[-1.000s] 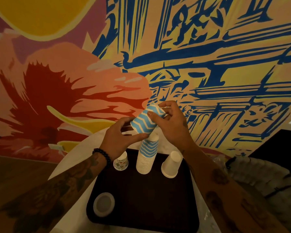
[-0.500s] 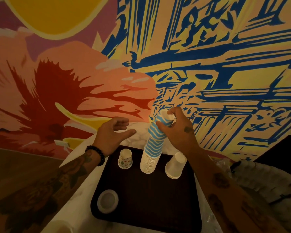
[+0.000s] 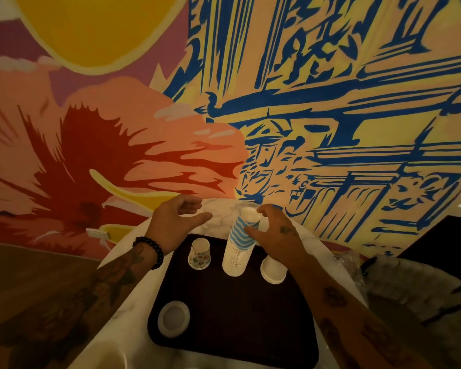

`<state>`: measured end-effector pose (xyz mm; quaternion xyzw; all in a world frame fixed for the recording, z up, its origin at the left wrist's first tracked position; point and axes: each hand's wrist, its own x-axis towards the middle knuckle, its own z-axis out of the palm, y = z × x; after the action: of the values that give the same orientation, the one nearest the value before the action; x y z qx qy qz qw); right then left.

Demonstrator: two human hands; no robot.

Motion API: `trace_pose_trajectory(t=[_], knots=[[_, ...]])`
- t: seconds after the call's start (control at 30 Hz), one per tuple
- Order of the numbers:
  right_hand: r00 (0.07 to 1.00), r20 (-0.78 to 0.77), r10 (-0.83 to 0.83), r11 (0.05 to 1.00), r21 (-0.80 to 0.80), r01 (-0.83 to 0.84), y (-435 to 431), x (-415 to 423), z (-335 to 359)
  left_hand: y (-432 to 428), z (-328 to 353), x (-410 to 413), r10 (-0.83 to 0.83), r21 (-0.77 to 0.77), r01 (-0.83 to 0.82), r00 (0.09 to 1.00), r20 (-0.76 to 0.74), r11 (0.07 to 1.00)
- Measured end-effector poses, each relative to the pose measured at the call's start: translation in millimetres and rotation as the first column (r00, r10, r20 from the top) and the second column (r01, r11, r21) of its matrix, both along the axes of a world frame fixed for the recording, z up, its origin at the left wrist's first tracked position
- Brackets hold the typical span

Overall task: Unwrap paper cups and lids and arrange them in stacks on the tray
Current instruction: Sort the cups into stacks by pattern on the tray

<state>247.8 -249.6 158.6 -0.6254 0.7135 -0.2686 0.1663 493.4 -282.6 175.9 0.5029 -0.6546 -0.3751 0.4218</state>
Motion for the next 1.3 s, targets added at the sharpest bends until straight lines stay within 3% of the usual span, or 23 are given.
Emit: trace_pose_trajectory(t=[0.3, 0.6, 0.87, 1.1, 1.3], knots=[[0.996, 0.085, -0.041, 0.994, -0.097, 0.049, 56.6, 9.2, 25.8, 33.3, 3.4, -17.9, -0.118, -0.086, 0.122, 0.992, 0.05, 0.989], [0.988, 0.15, 0.043, 0.992, -0.124, -0.024, 136.8, 17.8, 43.0, 112.4, 8.3, -20.9, -0.135, -0.128, 0.137, 0.99, 0.027, 0.982], [0.962, 0.248, 0.116, 0.992, -0.084, -0.097, 219.1, -3.9, 28.3, 207.6, 4.2, -21.9, -0.032, -0.057, 0.031, 0.999, -0.014, 0.998], [0.916, 0.383, 0.119, 0.992, -0.017, -0.122, 273.5, -17.1, 6.4, 287.5, -29.2, -35.1, 0.039, 0.079, -0.043, 0.998, 0.046, 0.996], [0.936, 0.299, 0.186, 0.981, 0.003, -0.196, 292.5, -21.7, -21.7, 314.8, -51.1, -40.7, 0.028, 0.173, -0.041, 0.997, 0.077, 0.984]])
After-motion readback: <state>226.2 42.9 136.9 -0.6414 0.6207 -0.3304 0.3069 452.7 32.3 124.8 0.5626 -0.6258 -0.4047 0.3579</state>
